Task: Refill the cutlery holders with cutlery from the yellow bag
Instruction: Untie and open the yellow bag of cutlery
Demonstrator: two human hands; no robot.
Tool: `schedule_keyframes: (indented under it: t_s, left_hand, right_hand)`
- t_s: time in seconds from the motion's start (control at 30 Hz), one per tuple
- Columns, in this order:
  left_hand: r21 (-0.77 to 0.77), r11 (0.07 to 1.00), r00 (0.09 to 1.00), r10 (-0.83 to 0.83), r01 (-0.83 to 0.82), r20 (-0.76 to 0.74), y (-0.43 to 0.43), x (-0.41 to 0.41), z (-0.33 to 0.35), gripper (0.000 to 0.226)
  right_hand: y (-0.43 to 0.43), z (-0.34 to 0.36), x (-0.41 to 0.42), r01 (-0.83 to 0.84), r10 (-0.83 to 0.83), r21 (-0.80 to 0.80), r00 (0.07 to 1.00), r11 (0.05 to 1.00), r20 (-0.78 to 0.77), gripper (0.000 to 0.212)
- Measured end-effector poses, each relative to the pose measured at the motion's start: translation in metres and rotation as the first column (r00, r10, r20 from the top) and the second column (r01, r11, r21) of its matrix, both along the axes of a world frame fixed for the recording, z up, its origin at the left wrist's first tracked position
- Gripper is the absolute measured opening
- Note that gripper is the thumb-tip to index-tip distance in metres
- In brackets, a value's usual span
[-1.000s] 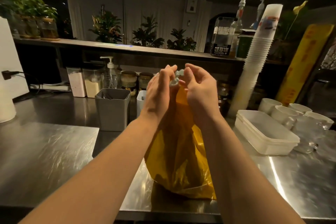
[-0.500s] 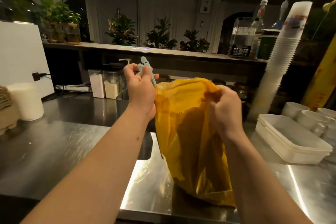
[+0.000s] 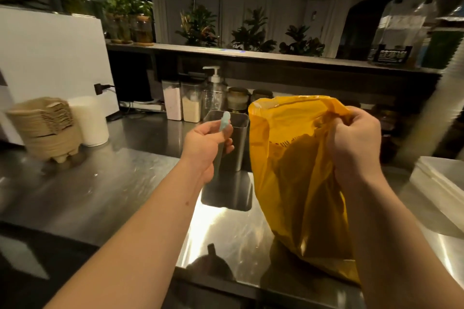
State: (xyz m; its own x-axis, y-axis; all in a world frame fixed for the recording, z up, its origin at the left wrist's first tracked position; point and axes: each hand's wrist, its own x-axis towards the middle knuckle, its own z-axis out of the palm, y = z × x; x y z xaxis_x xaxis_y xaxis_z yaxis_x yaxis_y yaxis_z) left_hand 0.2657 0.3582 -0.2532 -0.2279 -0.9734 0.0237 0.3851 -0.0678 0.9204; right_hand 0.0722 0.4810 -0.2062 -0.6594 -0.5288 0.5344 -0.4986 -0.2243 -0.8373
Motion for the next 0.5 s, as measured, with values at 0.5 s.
schedule_keyframes:
  t_s: [0.5]
  left_hand:
    - [-0.158,0.987,0.007,0.158,0.032,0.987,-0.123,0.097,-0.068,0.033]
  right_hand:
    - [-0.006,-0.011,0.073,-0.049,0.073,0.116,0.974,0.992,-0.213,0.014]
